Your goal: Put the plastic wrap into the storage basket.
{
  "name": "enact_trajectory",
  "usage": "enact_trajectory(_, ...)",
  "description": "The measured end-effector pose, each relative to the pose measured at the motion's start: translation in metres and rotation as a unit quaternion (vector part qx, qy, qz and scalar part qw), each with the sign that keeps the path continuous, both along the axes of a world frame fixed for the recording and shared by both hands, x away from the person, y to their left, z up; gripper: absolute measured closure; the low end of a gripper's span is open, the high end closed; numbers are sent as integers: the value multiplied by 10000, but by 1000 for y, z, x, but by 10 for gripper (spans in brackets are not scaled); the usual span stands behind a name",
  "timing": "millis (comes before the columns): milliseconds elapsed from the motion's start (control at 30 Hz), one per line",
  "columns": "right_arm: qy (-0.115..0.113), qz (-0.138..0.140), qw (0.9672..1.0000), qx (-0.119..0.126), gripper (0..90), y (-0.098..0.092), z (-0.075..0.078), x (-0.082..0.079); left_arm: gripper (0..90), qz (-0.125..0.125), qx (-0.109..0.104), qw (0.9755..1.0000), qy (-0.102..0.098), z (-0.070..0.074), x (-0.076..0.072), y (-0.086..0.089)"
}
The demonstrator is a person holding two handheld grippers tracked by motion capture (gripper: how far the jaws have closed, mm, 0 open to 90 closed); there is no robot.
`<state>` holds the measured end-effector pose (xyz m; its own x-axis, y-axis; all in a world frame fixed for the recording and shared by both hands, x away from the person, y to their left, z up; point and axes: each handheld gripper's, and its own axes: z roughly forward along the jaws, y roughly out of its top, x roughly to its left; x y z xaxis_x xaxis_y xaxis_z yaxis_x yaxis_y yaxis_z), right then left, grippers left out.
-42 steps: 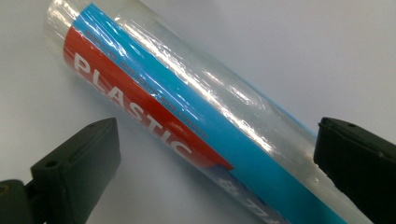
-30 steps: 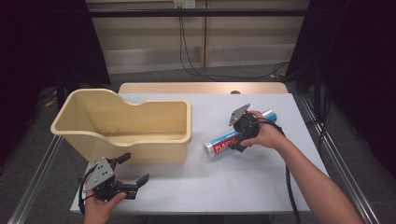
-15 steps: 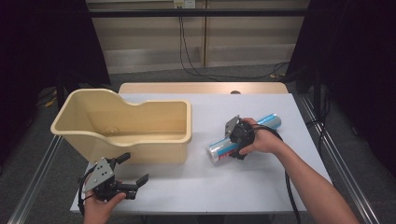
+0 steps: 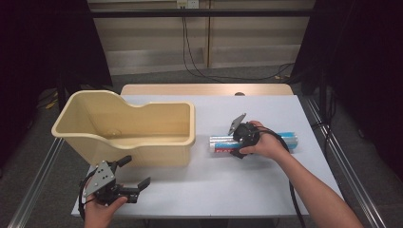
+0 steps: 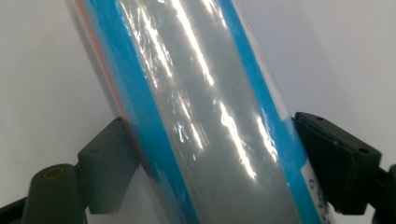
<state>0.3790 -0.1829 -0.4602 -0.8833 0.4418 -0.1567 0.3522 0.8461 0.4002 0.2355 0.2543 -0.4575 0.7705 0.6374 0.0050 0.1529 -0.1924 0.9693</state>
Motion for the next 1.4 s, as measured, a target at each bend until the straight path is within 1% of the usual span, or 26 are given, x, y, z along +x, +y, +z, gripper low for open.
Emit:
enact_trajectory(33,201,47,9997,146,162,-5,1,2,22,11,-23,10000,35,-1,0,0)
enact_trajectory(67,201,47,9997,146,162,-5,1,2,22,15,-21,10000,37,-1,0,0)
enact_trajectory(100,334,73,9992,202,164,-8,4,4,22,29,-56,10000,42,-1,0,0)
enact_trajectory(200,420,86,9989,206,166,-12,6,4,22,29,-47,10000,44,-1,0,0)
enact_trajectory(233,392,151,9989,203,172,-18,5,5,22,29,-47,10000,51,-1,-1,0)
enact_trajectory(267,392,151,9989,203,172,-18,5,5,22,21,-29,10000,35,-1,-1,0)
enact_trajectory(300,382,144,9990,169,172,-29,4,5,22,30,-36,10000,44,-1,-2,0)
enact_trajectory(400,372,74,9992,109,164,-47,5,3,22,60,-55,10000,49,-1,-1,0)
enact_trajectory(433,372,74,9992,109,164,-47,5,3,22,60,-55,10000,49,-1,-1,0)
enact_trajectory(467,383,66,9992,-2,140,-60,4,3,22,51,-6,10000,60,-2,0,1)
enact_trajectory(500,391,13,9992,-71,143,-66,3,2,22,76,-104,9999,81,-2,0,-1)
enact_trajectory(567,365,-58,9992,-142,144,-79,0,1,22,67,-57,9999,69,-2,1,-1)
enact_trajectory(633,260,-15,9994,-228,171,-87,-1,0,22,76,-57,9999,72,-1,1,-2)
enact_trajectory(733,212,41,9995,-241,178,-88,-1,-2,22,90,-63,9999,74,-1,3,-3)
enact_trajectory(767,196,82,9994,-287,187,-85,0,-3,22,74,15,10000,35,-1,4,-3)
enact_trajectory(1000,211,244,9991,-291,203,-77,-1,0,23,81,-23,10000,54,-1,4,-4)
enact_trajectory(1033,263,283,9986,-370,215,-76,0,0,23,90,-10,9999,54,-1,5,-3)
enact_trajectory(1067,263,283,9986,-370,215,-76,0,0,23,90,-10,9999,54,-1,5,-3)
enact_trajectory(1100,248,397,9973,-567,233,-72,2,-1,23,91,-17,10000,35,-1,4,-2)
enact_trajectory(1200,302,447,9964,-656,259,-69,5,-3,23,89,-79,9999,50,0,3,-2)
enact_trajectory(1233,420,240,9982,-363,286,-66,10,-6,23,78,-41,10000,38,0,3,-2)
enact_trajectory(1267,420,240,9982,-363,286,-66,10,-6,23,80,-34,10000,39,0,4,-2)
enact_trajectory(1300,403,189,9988,-224,300,-66,14,-7,23,80,-6,10000,34,0,4,-1)
enact_trajectory(1333,462,60,9989,-57,308,-66,20,-6,23,85,-17,10000,40,0,4,-2)
enact_trajectory(1367,463,-59,9989,-77,314,-66,25,-5,23,108,-98,9999,56,0,4,-3)
enact_trajectory(1400,440,-79,9988,-175,318,-65,30,-4,23,78,-19,10000,11,1,4,-2)
